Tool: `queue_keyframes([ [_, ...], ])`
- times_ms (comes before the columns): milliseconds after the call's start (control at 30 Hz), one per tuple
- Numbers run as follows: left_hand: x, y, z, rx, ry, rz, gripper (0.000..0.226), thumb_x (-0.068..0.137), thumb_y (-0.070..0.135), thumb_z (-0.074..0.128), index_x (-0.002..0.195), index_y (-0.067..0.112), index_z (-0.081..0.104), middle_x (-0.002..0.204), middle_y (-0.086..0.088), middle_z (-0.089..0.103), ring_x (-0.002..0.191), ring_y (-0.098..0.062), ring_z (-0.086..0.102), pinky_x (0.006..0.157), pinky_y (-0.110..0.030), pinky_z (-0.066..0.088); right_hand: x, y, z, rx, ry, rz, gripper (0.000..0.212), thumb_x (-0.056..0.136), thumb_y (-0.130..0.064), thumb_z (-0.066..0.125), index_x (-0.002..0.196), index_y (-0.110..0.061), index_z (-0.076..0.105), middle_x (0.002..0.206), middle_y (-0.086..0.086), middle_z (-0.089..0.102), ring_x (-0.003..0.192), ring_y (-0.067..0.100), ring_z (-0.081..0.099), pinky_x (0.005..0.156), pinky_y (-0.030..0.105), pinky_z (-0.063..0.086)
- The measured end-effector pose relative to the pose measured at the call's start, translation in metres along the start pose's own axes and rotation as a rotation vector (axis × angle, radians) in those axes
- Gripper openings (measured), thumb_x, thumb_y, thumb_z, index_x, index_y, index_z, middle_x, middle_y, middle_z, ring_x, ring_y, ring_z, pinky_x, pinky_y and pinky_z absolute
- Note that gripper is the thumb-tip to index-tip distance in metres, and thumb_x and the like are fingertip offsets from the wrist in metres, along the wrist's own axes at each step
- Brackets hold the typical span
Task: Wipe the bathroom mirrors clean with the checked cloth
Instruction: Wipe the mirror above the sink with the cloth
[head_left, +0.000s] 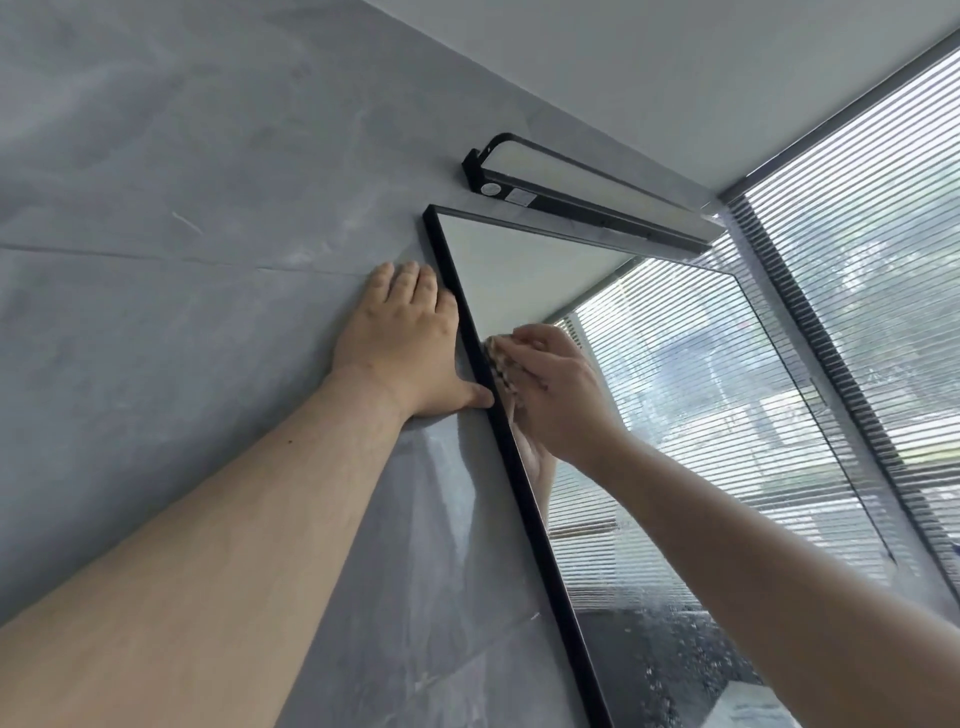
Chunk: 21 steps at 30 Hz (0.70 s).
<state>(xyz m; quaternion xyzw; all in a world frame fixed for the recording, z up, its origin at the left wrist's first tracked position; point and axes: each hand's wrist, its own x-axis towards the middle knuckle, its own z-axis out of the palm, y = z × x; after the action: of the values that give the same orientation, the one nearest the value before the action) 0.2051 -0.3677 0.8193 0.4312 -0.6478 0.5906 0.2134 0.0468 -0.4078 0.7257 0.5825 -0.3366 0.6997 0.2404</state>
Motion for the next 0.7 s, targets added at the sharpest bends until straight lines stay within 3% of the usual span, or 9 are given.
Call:
queue_keyframes([
  [67,0.000,0.000,-0.001,0.003,-0.001,0.007,0.131,0.063,0.097,0.042,0.156,0.008,0.018,0.164,-0.019,0.013,0.153,-0.032,0.007,0.124,-0.048,0.003,-0.024,0.010,-0.002,-0.050,0.003,0.000,0.034,0.094,-0.040,0.050,0.119,-0.031,0.072,0.128,-0.003,0.057,0.119,0.022,0.046,0.101,0.041,0.041],
  [167,-0.001,0.001,-0.001,0.015,0.004,0.006,0.131,0.063,0.097,0.042,0.156,0.007,0.019,0.164,-0.019,0.014,0.152,-0.032,0.009,0.124,-0.049,0.004,-0.054,0.017,-0.007,-0.077,-0.004,0.009,0.029,0.095,-0.036,0.057,0.119,-0.033,0.072,0.123,-0.005,0.057,0.116,0.023,0.044,0.099,0.043,0.044],
  [267,-0.001,0.000,-0.001,0.019,0.010,0.008,0.130,0.064,0.096,0.041,0.156,0.007,0.019,0.164,-0.020,0.015,0.152,-0.033,0.009,0.124,-0.049,0.004,-0.069,0.019,-0.011,-0.088,-0.030,-0.026,0.039,0.093,-0.043,0.046,0.123,-0.032,0.070,0.124,-0.002,0.057,0.115,0.028,0.050,0.096,0.046,0.048],
  [367,-0.002,0.000,-0.001,0.000,0.027,0.006,0.130,0.063,0.096,0.043,0.155,0.007,0.022,0.163,-0.020,0.018,0.152,-0.033,0.011,0.123,-0.049,0.006,-0.072,0.021,-0.011,-0.109,-0.078,-0.047,0.043,0.093,-0.036,0.042,0.129,-0.032,0.065,0.130,-0.003,0.053,0.117,0.032,0.051,0.095,0.053,0.049],
  [500,-0.003,0.000,-0.002,-0.012,0.029,0.017,0.127,0.064,0.095,0.045,0.154,0.007,0.024,0.162,-0.019,0.020,0.152,-0.033,0.013,0.123,-0.049,0.007,-0.050,0.008,-0.011,-0.095,-0.087,-0.019,0.035,0.096,-0.030,0.050,0.127,-0.037,0.065,0.125,-0.004,0.057,0.112,0.030,0.054,0.090,0.049,0.051],
  [600,-0.003,-0.001,-0.002,-0.027,0.038,0.030,0.126,0.064,0.095,0.046,0.153,0.007,0.027,0.162,-0.019,0.022,0.151,-0.033,0.014,0.123,-0.049,0.007,-0.012,-0.008,-0.008,-0.022,-0.080,0.050,0.033,0.096,-0.015,0.060,0.123,-0.031,0.069,0.118,-0.007,0.060,0.108,0.021,0.059,0.092,0.042,0.051],
  [700,-0.006,0.000,0.000,-0.040,0.046,0.034,0.127,0.062,0.096,0.045,0.153,0.008,0.029,0.162,-0.019,0.022,0.151,-0.032,0.014,0.123,-0.049,0.006,0.000,-0.014,-0.008,-0.020,-0.101,0.044,0.031,0.096,-0.013,0.059,0.122,-0.026,0.071,0.117,-0.003,0.061,0.107,0.018,0.059,0.092,0.036,0.050],
])
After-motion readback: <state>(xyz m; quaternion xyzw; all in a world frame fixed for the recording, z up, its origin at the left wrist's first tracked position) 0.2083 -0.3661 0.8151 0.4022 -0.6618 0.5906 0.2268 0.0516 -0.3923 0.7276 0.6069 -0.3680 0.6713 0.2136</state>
